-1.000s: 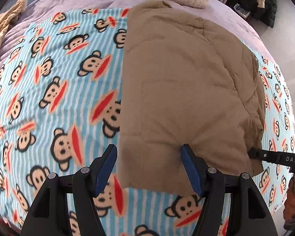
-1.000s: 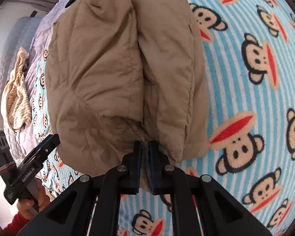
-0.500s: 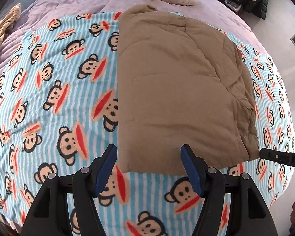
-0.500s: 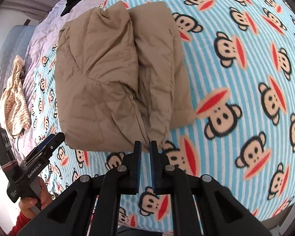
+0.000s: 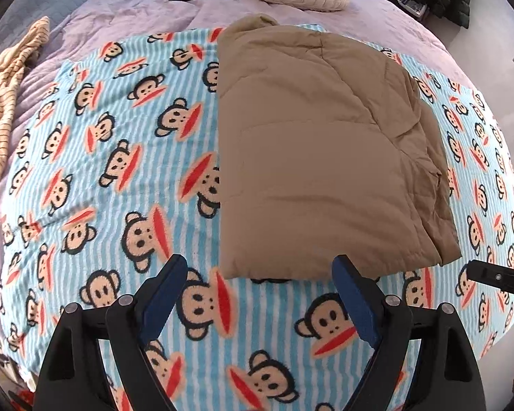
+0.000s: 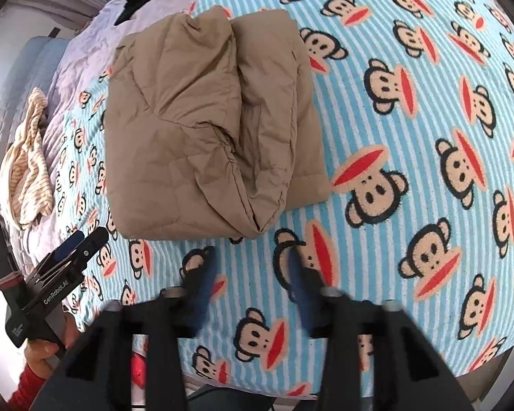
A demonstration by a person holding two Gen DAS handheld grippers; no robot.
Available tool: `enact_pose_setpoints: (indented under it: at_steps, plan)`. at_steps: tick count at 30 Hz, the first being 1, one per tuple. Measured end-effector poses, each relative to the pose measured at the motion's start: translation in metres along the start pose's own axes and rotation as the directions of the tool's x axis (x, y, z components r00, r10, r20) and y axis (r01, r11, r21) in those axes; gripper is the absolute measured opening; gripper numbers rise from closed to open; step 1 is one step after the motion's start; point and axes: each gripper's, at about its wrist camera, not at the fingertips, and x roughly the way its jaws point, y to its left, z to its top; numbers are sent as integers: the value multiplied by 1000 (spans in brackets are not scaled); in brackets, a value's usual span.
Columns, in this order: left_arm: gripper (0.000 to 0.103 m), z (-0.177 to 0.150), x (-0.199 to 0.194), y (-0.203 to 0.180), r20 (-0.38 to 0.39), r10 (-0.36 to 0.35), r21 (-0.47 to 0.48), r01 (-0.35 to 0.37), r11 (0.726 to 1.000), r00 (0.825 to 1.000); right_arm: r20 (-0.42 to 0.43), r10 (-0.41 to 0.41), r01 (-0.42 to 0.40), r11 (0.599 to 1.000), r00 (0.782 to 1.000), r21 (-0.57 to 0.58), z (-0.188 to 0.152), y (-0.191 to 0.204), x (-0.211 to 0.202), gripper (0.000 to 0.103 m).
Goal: Fold large clothes
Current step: 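Open both tools and pull them back from the folded jacket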
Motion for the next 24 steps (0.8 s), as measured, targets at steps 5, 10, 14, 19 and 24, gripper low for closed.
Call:
enact_pose_setpoints:
  at_steps: [5,10,14,19,24]
  plan:
    - [103,-10,-25,-11,46,5,-15,-4,1000,999,5,7,-7,999,1000,-37,-7,2,-12,50]
    - [103,-22,-51,-24,69,44,-59,-40,997,997,44,7,-3,996,999,-86,-9,8,-34,76]
    - [103,-32,-81,-32,102,81,-89,-72,993,992,122,-28,43,991,992,-127,-10,18,-63,87]
    - [103,-32,-114,-38,145,102,-120,-85,989,984,242,-42,81,984,969,-157,-12,33,-99,103]
    - [103,-19,-136,-35,192,105,-96,-88,992,976,357,-57,119,981,932,-152,-13,49,-125,103]
